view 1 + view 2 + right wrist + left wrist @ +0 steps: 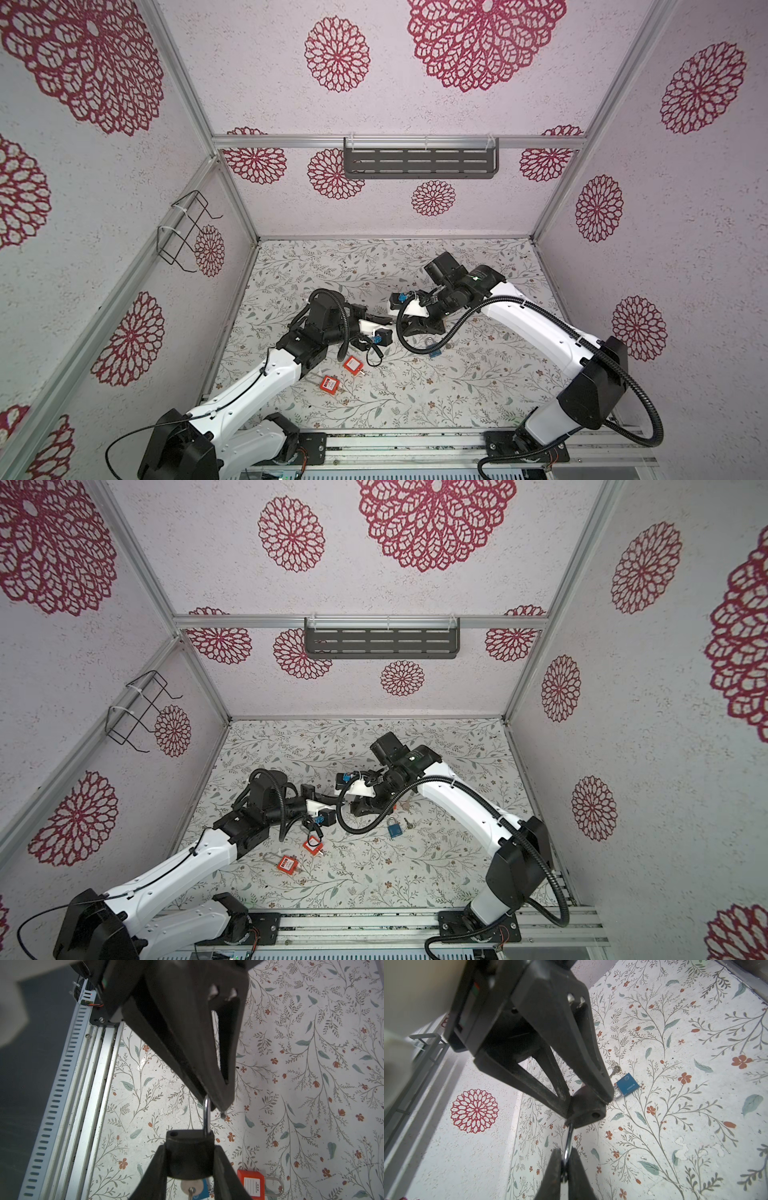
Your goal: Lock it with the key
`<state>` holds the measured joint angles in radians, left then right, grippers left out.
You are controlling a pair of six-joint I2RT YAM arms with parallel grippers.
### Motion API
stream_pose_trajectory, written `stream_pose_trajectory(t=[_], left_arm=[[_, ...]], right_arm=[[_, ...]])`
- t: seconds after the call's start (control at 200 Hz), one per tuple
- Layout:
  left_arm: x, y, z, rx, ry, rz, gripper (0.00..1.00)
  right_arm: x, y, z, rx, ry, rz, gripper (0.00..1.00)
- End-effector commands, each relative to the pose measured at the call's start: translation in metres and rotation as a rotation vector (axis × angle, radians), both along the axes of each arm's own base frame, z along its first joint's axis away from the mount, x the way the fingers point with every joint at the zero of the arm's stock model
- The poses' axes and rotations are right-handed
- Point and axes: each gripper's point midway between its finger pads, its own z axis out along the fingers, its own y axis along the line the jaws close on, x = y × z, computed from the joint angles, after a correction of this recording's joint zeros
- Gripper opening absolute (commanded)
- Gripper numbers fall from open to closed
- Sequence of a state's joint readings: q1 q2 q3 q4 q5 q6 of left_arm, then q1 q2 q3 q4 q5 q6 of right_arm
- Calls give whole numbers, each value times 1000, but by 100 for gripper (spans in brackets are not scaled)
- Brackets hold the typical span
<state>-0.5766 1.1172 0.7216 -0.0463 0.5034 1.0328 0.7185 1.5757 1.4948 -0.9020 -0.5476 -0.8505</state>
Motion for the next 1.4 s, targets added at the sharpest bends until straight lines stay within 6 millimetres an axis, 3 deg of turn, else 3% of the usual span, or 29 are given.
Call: stream_pose_trajectory(t=[0.0,0.21,0.485,0.656,0.726,0.826,0.971,1.201,1.396], left_arm=[[-4,-4,-1,3,40,-12,18],[-1,-5,-3,-4,70,9,20],[-2,-5,0,-16,86,9,12],[-3,-5,4,-14,99,8,0],[-4,-5,5,-11,114,7,0],[-7,-5,7,-26,151,6,0],[-13,-5,11,-80,227,-4,0],[-16,-6,22,-214,363,-26,0],[-22,-12,27,-264,455,-68,0]], right_arm=[[-6,1,23,73,-51,31,20],[-7,-1,24,75,-63,36,20],[-5,0,23,76,-70,34,21],[-4,0,23,78,-80,27,25],[-2,-1,23,74,-90,20,33],[8,-1,30,100,-136,-45,61],[7,-6,47,179,-240,-66,71],[1,-24,43,179,-303,-112,69],[-2,-20,38,198,-268,-114,59]])
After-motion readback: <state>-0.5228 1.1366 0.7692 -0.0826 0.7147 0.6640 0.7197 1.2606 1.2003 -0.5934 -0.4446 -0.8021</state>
